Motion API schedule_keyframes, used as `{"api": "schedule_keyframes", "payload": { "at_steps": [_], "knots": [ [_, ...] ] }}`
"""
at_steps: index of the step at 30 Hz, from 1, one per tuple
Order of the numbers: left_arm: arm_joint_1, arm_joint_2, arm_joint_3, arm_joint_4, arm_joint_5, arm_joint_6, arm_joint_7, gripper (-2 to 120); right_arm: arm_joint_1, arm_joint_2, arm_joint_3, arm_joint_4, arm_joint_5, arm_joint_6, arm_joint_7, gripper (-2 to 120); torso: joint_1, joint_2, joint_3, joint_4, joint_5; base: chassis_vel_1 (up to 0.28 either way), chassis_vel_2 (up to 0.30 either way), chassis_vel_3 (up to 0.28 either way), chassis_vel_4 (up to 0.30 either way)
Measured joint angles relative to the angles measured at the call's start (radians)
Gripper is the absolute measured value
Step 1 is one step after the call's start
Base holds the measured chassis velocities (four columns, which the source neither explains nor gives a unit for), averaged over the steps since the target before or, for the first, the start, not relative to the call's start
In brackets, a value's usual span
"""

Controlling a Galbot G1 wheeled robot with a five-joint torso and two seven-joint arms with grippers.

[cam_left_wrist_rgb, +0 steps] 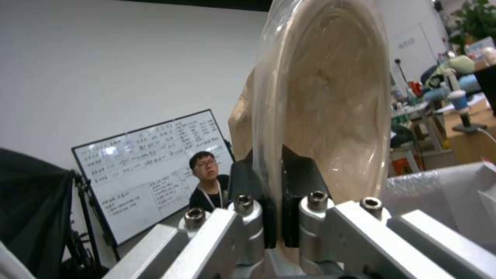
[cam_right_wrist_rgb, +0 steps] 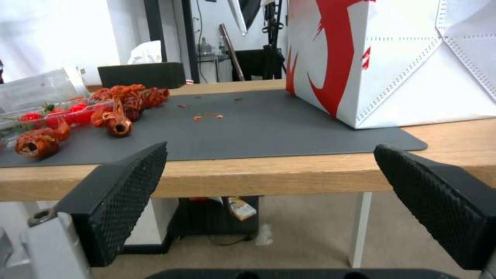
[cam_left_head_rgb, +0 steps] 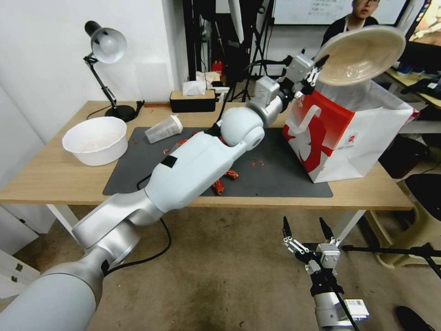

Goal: Pick up the trash from the table and place it into the takeout bag.

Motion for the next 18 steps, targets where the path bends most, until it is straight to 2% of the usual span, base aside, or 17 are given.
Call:
{"api": "schedule_keyframes", "payload": {
  "at_steps": [4, 5, 7, 12, 14, 16, 18],
  "knots": [
    [-0.001, 0.001, 0.002, 0.000, 0.003, 0.000, 0.002, 1, 0.000, 0.000, 0.000, 0.000, 0.000, 0.000, 0.000, 100, 0.000, 0.000, 0.000, 0.0000, 0.0000, 0.000, 0.000, 0.000, 0.000],
    [-0.003, 0.003, 0.005, -0.001, 0.010, 0.002, 0.010, 11, 0.000, 0.000, 0.001, 0.000, 0.000, 0.000, 0.000, 100, 0.000, 0.000, 0.000, 0.0000, 0.0000, 0.000, 0.000, 0.000, 0.000],
    [-0.003, 0.004, 0.006, -0.002, 0.012, 0.003, 0.013, 12, 0.000, 0.000, 0.001, 0.000, 0.000, 0.000, 0.000, 100, 0.000, 0.000, 0.000, 0.0000, 0.0000, 0.000, 0.000, 0.000, 0.000],
    [-0.004, 0.006, 0.007, -0.006, 0.014, 0.008, 0.018, 35, 0.000, 0.000, 0.001, 0.000, 0.000, 0.000, 0.000, 100, 0.000, 0.000, 0.000, 0.0001, -0.0001, 0.000, 0.000, 0.000, 0.000],
    [-0.004, 0.007, 0.007, -0.008, 0.014, 0.010, 0.020, 38, 0.000, 0.000, 0.001, 0.000, 0.000, 0.000, 0.000, 100, 0.000, 0.000, 0.000, 0.0001, -0.0001, 0.000, 0.000, 0.000, 0.000],
    [-0.005, 0.008, 0.008, -0.010, 0.015, 0.014, 0.021, 53, 0.000, 0.001, 0.001, -0.001, 0.000, 0.000, 0.000, 100, 0.000, 0.000, 0.000, 0.0000, -0.0001, 0.000, 0.000, 0.000, 0.000],
    [-0.006, 0.008, 0.008, -0.010, 0.015, 0.015, 0.021, 55, 0.000, 0.001, 0.001, -0.001, 0.000, 0.000, 0.000, 100, 0.000, 0.000, 0.000, 0.0000, -0.0001, 0.000, 0.000, 0.000, 0.000]
  ]
}}
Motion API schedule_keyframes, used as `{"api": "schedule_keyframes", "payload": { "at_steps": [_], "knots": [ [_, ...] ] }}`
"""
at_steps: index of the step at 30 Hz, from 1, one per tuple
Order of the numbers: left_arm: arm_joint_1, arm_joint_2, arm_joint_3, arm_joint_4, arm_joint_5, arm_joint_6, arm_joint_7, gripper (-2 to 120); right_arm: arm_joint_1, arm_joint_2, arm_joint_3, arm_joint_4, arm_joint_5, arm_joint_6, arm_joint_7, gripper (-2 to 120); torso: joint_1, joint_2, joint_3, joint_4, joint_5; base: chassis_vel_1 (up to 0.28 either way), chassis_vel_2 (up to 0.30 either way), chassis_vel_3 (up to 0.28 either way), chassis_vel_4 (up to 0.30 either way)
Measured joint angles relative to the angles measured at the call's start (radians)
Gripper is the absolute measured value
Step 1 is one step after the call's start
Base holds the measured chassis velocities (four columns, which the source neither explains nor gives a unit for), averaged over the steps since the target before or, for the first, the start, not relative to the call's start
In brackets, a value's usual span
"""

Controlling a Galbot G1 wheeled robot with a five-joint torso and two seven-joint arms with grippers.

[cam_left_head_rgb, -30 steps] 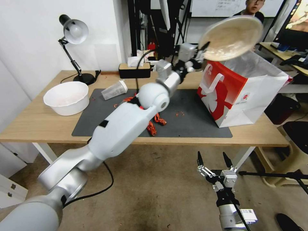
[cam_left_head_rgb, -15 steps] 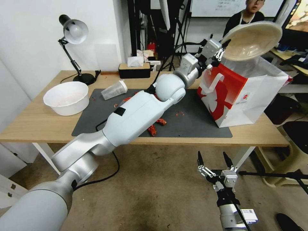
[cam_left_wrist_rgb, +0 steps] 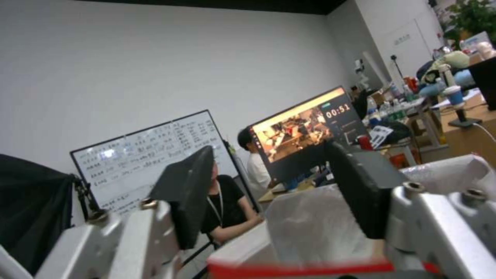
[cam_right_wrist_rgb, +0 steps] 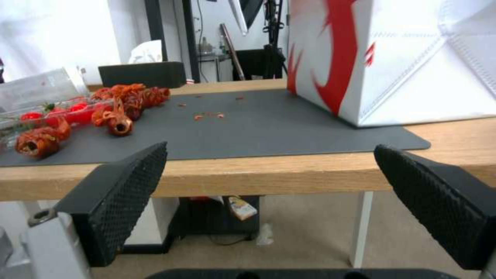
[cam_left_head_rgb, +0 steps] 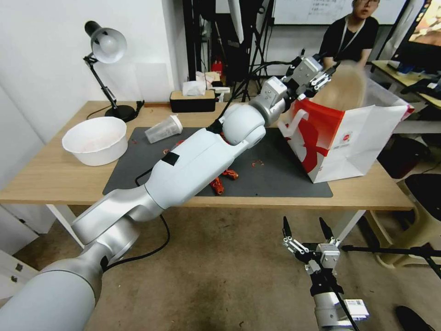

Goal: Pick up the trash from the table and place it into the takeout bag.

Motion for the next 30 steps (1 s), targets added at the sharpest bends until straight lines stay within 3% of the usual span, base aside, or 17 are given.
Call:
{"api": "schedule_keyframes", "payload": {
  "at_steps": [2, 7, 8, 11, 15, 21, 30],
  "knots": [
    [-0.001, 0.000, -0.001, -0.003, 0.000, 0.001, -0.002, 68, 0.001, 0.001, -0.001, 0.000, 0.000, 0.000, 0.000, 100, 0.000, 0.000, 0.000, 0.0000, 0.0000, 0.000, 0.000, 0.000, 0.000],
    [0.005, 0.008, -0.005, -0.015, -0.003, 0.004, -0.007, 79, 0.004, 0.001, -0.002, -0.003, 0.000, 0.000, -0.001, 100, 0.000, 0.000, 0.000, 0.0000, 0.0000, 0.000, 0.000, 0.000, 0.000],
    [0.008, 0.014, -0.013, -0.023, -0.007, 0.004, -0.011, 88, 0.007, 0.002, -0.004, -0.005, -0.001, -0.002, -0.001, 100, 0.000, 0.000, 0.000, -0.0001, 0.0000, 0.000, 0.000, 0.000, 0.000],
    [0.037, 0.041, -0.038, -0.056, -0.032, 0.015, -0.032, 99, 0.010, 0.008, -0.010, -0.007, -0.006, -0.005, -0.002, 100, 0.000, 0.000, 0.000, 0.0000, 0.0000, 0.000, 0.000, 0.000, 0.000],
    [0.073, 0.072, -0.063, -0.088, -0.034, 0.025, -0.039, 100, 0.010, 0.010, -0.012, -0.007, -0.008, -0.005, -0.002, 100, 0.000, 0.000, 0.000, -0.0001, -0.0002, 0.000, 0.000, 0.000, 0.000],
    [0.237, 0.195, -0.165, -0.206, -0.035, 0.072, -0.057, 100, 0.003, 0.016, -0.012, 0.002, -0.011, -0.007, -0.003, 100, 0.000, 0.000, 0.000, 0.0001, -0.0004, 0.000, 0.000, 0.000, 0.000],
    [0.444, 0.308, -0.293, -0.330, -0.035, 0.094, -0.064, 100, 0.003, 0.017, -0.016, 0.017, -0.016, -0.007, -0.003, 100, 0.000, 0.000, 0.000, 0.0002, -0.0004, 0.000, 0.000, 0.000, 0.000]
  ]
}}
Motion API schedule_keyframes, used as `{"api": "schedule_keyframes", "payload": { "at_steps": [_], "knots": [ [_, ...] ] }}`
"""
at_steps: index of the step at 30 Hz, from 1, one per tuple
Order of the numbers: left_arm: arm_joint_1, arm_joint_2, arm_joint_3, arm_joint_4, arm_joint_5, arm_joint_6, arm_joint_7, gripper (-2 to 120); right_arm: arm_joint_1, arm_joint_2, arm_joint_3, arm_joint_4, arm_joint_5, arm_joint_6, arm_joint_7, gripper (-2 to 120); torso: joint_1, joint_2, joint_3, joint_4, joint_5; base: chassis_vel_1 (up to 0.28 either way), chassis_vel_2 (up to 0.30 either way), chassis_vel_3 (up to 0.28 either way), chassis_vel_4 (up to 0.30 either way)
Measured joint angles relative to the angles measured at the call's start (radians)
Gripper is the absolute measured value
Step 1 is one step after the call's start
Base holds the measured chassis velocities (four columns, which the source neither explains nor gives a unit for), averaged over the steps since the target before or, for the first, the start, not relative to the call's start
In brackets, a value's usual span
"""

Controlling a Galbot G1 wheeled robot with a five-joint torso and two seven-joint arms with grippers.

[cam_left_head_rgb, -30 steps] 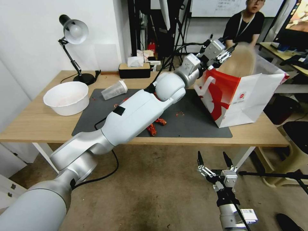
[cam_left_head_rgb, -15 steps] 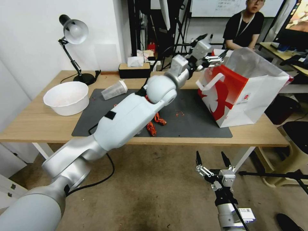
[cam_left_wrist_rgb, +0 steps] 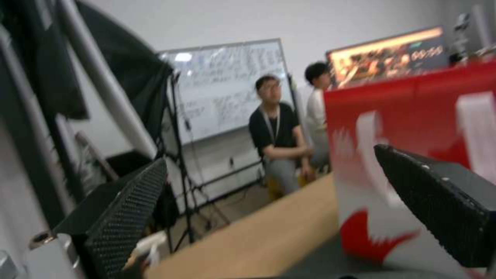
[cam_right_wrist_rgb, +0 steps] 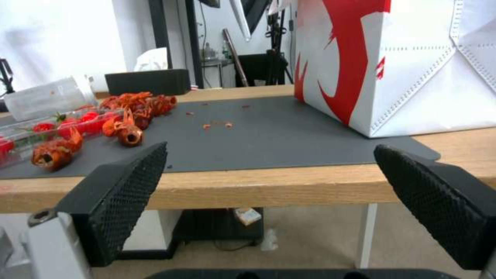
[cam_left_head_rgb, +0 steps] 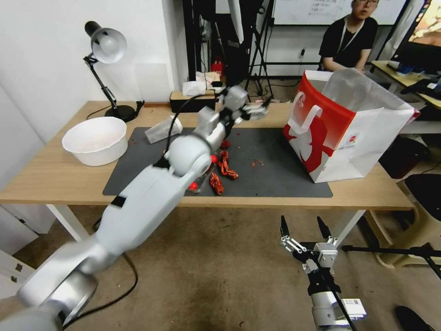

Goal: Pick up the trash from the table and place it into the takeout bag.

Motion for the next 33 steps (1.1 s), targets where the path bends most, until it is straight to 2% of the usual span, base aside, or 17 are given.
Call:
{"api": "schedule_keyframes", "payload": {
  "at_steps": [2, 4, 12, 13, 15, 16, 17, 18, 19, 20, 21, 22, 27, 33],
  "knots": [
    [0.024, 0.012, -0.014, -0.009, 0.000, -0.004, 0.001, 100, 0.000, 0.000, -0.001, 0.000, -0.001, 0.000, 0.000, 100, 0.000, 0.000, 0.000, -0.0001, -0.0002, 0.000, 0.000, 0.000, 0.000],
    [0.096, 0.042, -0.062, -0.043, 0.002, -0.013, 0.003, 100, -0.002, 0.003, -0.004, 0.000, -0.007, 0.000, 0.000, 100, 0.000, 0.000, 0.000, -0.0002, 0.0003, 0.000, 0.000, 0.000, 0.000],
    [0.224, 0.069, -0.169, -0.103, 0.023, -0.015, 0.002, 100, -0.001, 0.005, -0.014, -0.002, -0.016, 0.000, 0.001, 100, 0.000, 0.000, 0.000, -0.0002, 0.0002, 0.000, 0.000, 0.000, 0.000],
    [0.245, 0.072, -0.189, -0.116, 0.039, -0.011, -0.015, 100, 0.000, 0.006, -0.015, -0.003, -0.017, -0.001, 0.001, 100, 0.000, 0.000, 0.000, -0.0003, 0.0005, 0.000, 0.000, 0.000, 0.000],
    [0.304, 0.076, -0.228, -0.152, 0.060, 0.040, -0.094, 100, 0.001, 0.006, -0.017, -0.004, -0.020, -0.003, 0.002, 100, 0.000, 0.000, 0.000, -0.0001, 0.0003, 0.000, 0.000, 0.000, 0.000],
    [0.304, 0.076, -0.228, -0.152, 0.060, 0.040, -0.094, 100, 0.001, 0.006, -0.017, -0.004, -0.020, -0.003, 0.002, 100, 0.000, 0.000, 0.000, -0.0001, 0.0003, 0.000, 0.000, 0.000, 0.000],
    [0.321, 0.077, -0.238, -0.162, 0.061, 0.063, -0.126, 100, 0.001, 0.006, -0.017, -0.005, -0.021, -0.003, 0.002, 100, 0.000, 0.000, 0.000, -0.0003, 0.0003, 0.000, 0.000, 0.000, 0.000],
    [0.359, 0.079, -0.260, -0.183, 0.061, 0.110, -0.195, 100, 0.000, 0.007, -0.018, -0.005, -0.023, -0.003, 0.002, 100, 0.000, 0.000, 0.000, -0.0004, 0.0005, 0.000, 0.000, 0.000, 0.000],
    [0.380, 0.080, -0.269, -0.191, 0.061, 0.132, -0.226, 100, 0.000, 0.007, -0.018, -0.005, -0.024, -0.004, 0.002, 100, 0.000, 0.000, 0.000, -0.0002, 0.0003, 0.000, 0.000, 0.000, 0.000],
    [0.398, 0.081, -0.277, -0.198, 0.059, 0.150, -0.252, 100, -0.001, 0.007, -0.018, -0.004, -0.024, -0.004, 0.002, 100, 0.000, 0.000, 0.000, -0.0001, 0.0002, 0.000, 0.000, 0.000, 0.000],
    [0.398, 0.081, -0.277, -0.198, 0.059, 0.150, -0.252, 100, -0.001, 0.007, -0.018, -0.004, -0.024, -0.004, 0.002, 100, 0.000, 0.000, 0.000, -0.0001, 0.0002, 0.000, 0.000, 0.000, 0.000],
    [0.432, 0.081, -0.295, -0.212, 0.054, 0.178, -0.291, 100, -0.002, 0.006, -0.018, -0.003, -0.025, -0.004, 0.003, 100, 0.000, 0.000, 0.000, -0.0001, 0.0002, 0.000, 0.000, 0.000, 0.000],
    [0.502, 0.080, -0.337, -0.231, 0.065, 0.201, -0.319, 100, -0.005, 0.005, -0.018, -0.001, -0.026, -0.004, 0.003, 100, 0.000, 0.000, 0.000, -0.0001, 0.0003, 0.000, 0.000, 0.000, 0.000],
    [0.531, 0.079, -0.362, -0.242, 0.065, 0.216, -0.334, 100, -0.006, 0.006, -0.020, -0.001, -0.028, -0.004, 0.003, 100, 0.000, 0.000, 0.000, -0.0003, 0.0004, 0.000, 0.000, 0.000, 0.000]
  ]
}}
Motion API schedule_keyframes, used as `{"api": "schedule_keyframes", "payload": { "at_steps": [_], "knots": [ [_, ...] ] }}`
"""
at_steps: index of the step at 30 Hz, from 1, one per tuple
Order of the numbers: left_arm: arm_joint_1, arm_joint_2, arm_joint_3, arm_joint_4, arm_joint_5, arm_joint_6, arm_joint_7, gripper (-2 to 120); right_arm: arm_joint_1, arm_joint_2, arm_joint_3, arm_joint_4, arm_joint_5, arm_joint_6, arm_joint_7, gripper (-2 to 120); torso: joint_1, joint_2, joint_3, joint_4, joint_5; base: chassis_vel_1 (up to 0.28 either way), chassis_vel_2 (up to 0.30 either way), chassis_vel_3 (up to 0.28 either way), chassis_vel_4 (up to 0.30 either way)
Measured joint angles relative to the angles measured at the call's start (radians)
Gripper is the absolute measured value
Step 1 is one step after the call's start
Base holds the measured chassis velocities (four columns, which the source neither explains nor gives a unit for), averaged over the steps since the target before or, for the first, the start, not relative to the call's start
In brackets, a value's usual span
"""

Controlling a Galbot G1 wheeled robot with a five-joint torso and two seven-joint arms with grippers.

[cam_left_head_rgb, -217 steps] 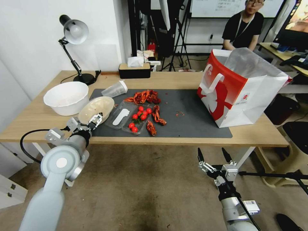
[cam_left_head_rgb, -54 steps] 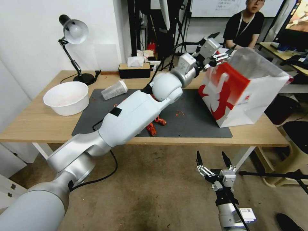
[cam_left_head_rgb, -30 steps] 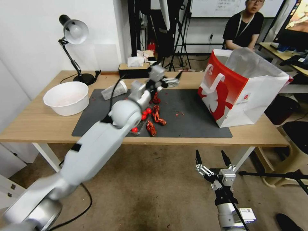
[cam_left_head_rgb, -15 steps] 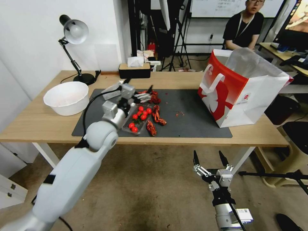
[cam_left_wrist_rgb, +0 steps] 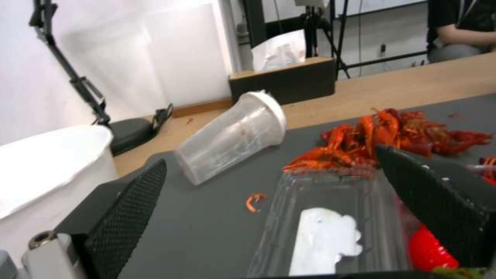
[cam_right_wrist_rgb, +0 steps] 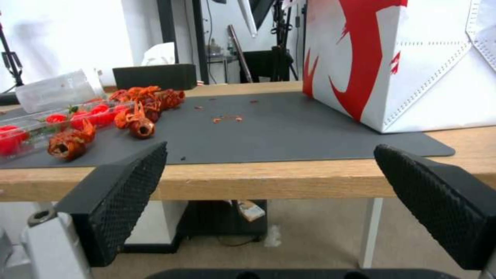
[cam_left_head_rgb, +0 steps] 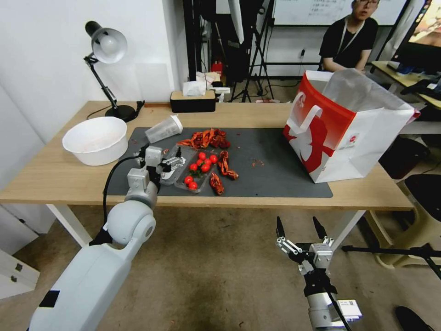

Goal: Pick up the trash from the table and place it into the takeout bag.

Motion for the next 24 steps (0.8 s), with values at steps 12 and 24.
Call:
{"api": "schedule_keyframes", "payload": {
  "at_steps": [12, 24],
  "knots": [
    [0.044, -0.010, -0.037, -0.012, -0.024, 0.012, -0.019, 100, 0.005, -0.003, -0.004, -0.007, 0.000, 0.000, 0.000, 100, 0.000, 0.000, 0.000, 0.0001, 0.0000, 0.000, 0.000, 0.000, 0.000],
    [0.028, 0.006, -0.035, 0.019, -0.026, -0.021, 0.006, 100, 0.016, -0.001, -0.012, -0.017, -0.001, -0.004, 0.000, 100, 0.000, 0.000, 0.000, 0.0002, 0.0000, 0.000, 0.000, 0.000, 0.000]
  ]
}}
